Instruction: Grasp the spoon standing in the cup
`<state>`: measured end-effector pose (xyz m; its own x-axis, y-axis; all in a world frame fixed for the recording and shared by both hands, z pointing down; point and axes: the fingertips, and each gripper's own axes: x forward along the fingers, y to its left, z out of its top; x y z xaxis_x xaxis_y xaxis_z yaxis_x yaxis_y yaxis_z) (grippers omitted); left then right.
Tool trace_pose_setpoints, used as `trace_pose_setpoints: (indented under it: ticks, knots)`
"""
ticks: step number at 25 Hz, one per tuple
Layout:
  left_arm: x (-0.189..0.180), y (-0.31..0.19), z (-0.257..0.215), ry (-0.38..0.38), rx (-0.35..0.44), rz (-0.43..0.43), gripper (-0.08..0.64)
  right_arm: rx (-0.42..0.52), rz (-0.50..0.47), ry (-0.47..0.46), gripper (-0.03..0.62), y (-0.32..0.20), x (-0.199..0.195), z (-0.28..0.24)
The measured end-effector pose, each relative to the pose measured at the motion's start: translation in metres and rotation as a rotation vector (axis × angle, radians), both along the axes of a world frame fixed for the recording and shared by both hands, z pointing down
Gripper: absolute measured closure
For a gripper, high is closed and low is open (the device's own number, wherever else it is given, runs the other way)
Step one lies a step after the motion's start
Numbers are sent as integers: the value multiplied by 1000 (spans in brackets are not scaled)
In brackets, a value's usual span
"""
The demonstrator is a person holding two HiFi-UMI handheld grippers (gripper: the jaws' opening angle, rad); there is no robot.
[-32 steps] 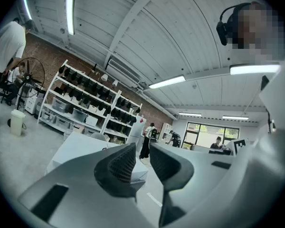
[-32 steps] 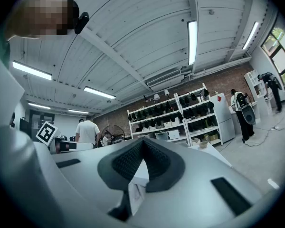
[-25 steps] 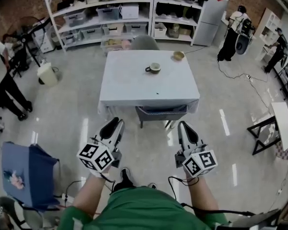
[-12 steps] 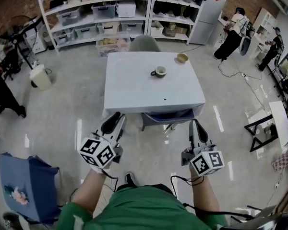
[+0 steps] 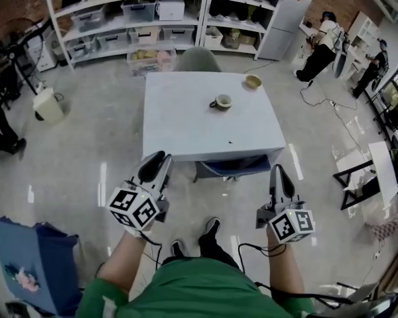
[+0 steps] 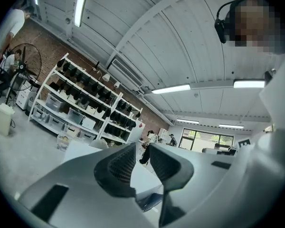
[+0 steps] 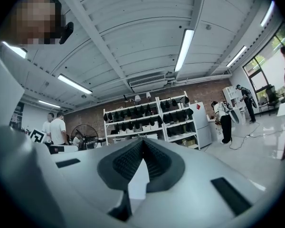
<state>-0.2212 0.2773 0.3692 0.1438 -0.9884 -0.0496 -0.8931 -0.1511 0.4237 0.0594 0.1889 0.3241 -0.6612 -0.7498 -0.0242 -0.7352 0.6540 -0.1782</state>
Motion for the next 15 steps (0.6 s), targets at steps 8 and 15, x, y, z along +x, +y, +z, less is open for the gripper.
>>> trace_pose_setpoints:
  ticks: [8,15]
  knots:
    - [-23,-45,34,-39,-39,-86,457,-36,-72,-67,569,-73,-27,44]
    - [-19,-152,9,-62,-46,-128,457,-56,-120,-112,569,-190,-32,31]
